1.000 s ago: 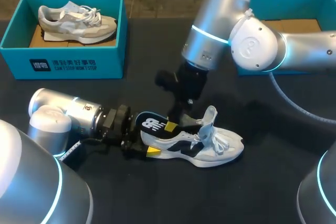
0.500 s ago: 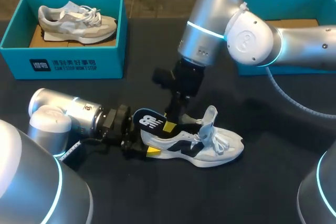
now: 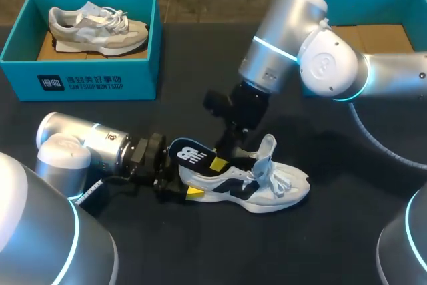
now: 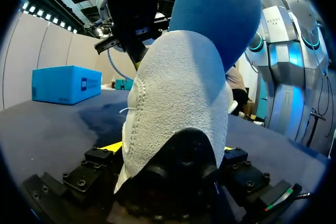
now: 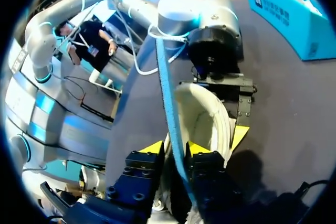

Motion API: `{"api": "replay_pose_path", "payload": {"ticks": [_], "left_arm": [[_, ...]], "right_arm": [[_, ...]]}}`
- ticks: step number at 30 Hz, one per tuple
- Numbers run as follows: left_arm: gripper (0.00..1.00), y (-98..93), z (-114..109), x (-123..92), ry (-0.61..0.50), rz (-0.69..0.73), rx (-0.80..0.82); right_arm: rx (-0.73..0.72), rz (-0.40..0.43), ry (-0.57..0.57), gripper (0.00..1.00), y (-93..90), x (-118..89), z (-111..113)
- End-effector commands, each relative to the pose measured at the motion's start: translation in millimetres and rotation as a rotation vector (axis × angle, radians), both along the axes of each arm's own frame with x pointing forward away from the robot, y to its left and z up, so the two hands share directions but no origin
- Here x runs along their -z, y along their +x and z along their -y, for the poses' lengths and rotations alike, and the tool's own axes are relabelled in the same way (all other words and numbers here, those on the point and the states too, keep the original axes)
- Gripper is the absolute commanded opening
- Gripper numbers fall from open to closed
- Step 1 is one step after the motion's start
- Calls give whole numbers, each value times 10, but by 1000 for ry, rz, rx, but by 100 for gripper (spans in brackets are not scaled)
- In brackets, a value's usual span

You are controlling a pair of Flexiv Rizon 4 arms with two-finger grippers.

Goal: Take the shoe out of the shoebox, open the shoe tongue, remove and reinsert the insole, then place the shoe into the shoebox

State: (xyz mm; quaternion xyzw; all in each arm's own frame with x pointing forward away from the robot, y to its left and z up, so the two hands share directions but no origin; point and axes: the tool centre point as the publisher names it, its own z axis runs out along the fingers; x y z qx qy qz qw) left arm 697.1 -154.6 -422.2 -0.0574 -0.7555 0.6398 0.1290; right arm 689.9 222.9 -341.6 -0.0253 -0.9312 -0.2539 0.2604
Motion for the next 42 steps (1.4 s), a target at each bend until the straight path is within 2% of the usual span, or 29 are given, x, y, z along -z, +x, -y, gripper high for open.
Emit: {"api": "replay_pose_path", "payload": {"ticks": [1,2,9,12,16,30,31,34,42], "left_arm": [[0,4,2,23,0,-1,-1],[0,4,2,23,0,-1,-1],[0,4,2,23,0,-1,-1],[0,4,2,23,0,-1,-1],[0,4,2,23,0,-1,-1],[0,4,2,23,0,-1,-1],[0,4,2,23,0,-1,-1],[0,4,2,23,0,-1,-1],[0,4,2,23,0,-1,-1]], "right_arm": [[5,2,33,8,-8,41,-51],[4,8,49,0,-3,43,-66],[6,36,89,0,18,-35,-142],[0,67,114,0,15,-156,-163],[-14,127,152,0,8,-423,-254],[-14,127,152,0,8,-423,-254],[-11,141,187,0,10,-428,-306],[33,177,259,0,59,-551,-388],[155,196,403,0,195,-1034,-378]]}}
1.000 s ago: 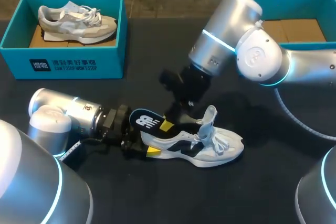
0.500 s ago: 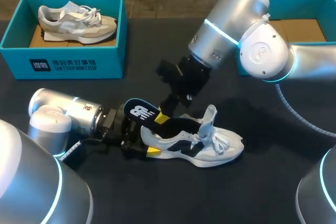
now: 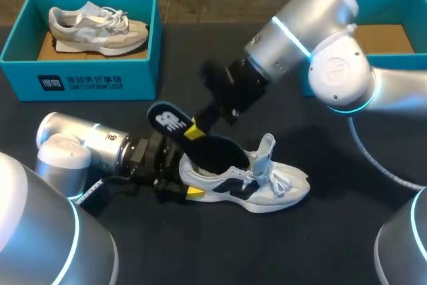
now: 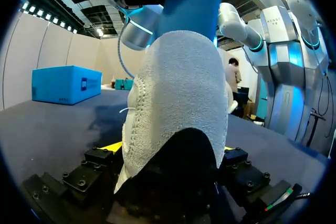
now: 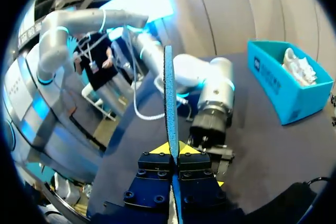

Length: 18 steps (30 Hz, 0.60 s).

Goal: Take the shoe out of the shoebox, open the shoe tongue, remove and reinsert the insole, then place the shoe into the shoebox

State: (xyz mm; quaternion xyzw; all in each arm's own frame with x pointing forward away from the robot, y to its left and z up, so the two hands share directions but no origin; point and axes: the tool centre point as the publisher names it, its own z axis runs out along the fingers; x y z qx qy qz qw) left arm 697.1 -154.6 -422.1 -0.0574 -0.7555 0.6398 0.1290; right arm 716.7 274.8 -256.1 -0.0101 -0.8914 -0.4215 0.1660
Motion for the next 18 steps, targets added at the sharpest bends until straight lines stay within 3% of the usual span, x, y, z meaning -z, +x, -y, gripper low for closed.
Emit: {"api": "replay_pose_path", "payload": {"ticks": [1,3,18], "left_arm": [[0,4,2,23,0,-1,-1],[0,4,2,23,0,-1,-1],[0,4,2,23,0,-1,-1]], "right_arm": [[56,20,78,0,-62,-231,136],[116,17,134,0,-19,-440,145],[128,9,159,0,3,-497,152]]}}
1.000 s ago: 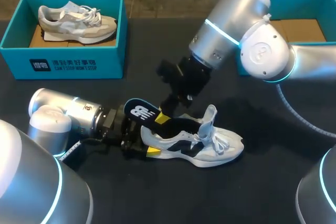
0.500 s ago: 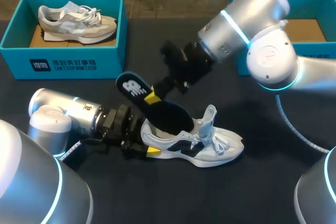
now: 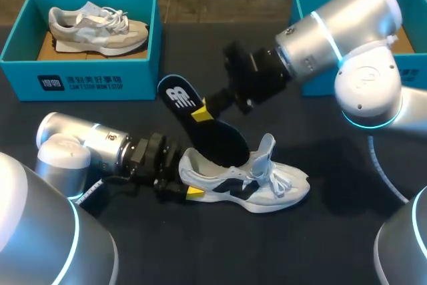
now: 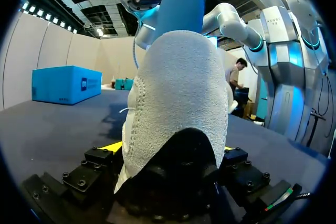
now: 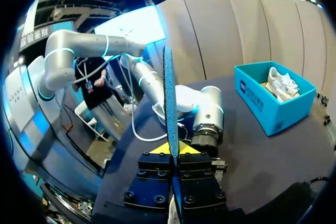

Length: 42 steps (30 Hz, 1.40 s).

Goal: Take the shoe out of the shoebox, open the shoe tongue, remove and reinsert the insole, then place the shoe into the shoebox

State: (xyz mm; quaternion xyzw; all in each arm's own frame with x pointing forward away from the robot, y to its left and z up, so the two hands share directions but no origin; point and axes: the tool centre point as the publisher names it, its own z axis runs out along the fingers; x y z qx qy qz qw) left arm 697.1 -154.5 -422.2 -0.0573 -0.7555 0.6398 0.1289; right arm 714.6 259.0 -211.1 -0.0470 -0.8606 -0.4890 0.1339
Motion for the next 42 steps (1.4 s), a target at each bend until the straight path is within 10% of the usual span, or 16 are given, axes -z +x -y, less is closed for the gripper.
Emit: {"api": "replay_pose_path", "payload": {"ticks": [1,12,26,42], "left_arm": [[0,4,2,22,0,-1,0],[0,4,2,22,0,-1,0],[0,4,2,22,0,-1,0],[0,4,2,22,0,-1,0]], "right_arm": [[25,-7,16,0,37,-142,17],[66,-83,242,0,30,-945,538],[66,-83,242,0,30,-945,538],[217,-143,301,0,-455,-1759,814]]}}
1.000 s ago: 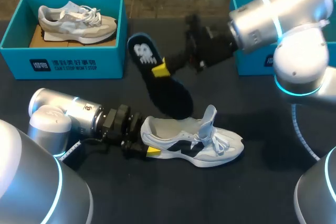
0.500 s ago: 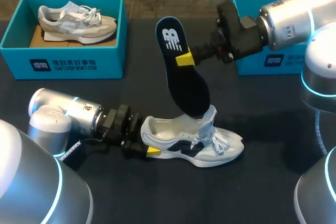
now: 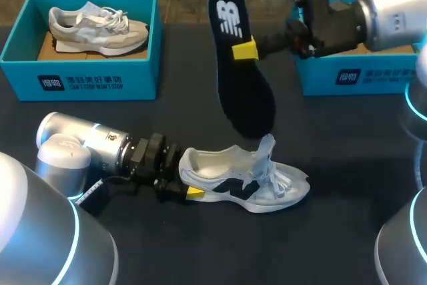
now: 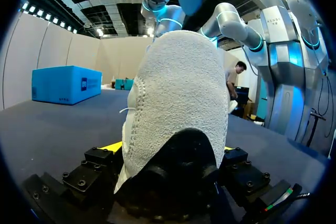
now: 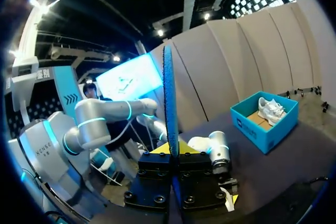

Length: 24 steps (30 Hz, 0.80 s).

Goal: Take the shoe out of the shoebox, open the shoe tongue, remove and reinsert the insole, then place the shoe into the shoebox

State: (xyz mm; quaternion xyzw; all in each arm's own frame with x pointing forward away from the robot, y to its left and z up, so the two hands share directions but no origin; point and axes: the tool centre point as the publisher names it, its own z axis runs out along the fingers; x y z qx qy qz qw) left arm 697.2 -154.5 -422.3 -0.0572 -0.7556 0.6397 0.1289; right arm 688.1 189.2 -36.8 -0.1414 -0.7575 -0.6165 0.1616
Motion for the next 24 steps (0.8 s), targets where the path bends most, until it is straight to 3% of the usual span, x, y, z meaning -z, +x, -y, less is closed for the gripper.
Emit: {"api": "replay_pose_path", "payload": {"ticks": [1,9,17,24], "left_arm": [[0,3,3,21,0,-1,0],[0,3,3,21,0,-1,0],[0,3,3,21,0,-1,0],[0,3,3,21,0,-1,0]], "right_arm": [[38,8,-2,0,-190,-16,117],[38,8,-2,0,-190,-16,117],[116,-26,1,0,-500,-355,253],[130,-42,-30,0,-657,-545,368]]}}
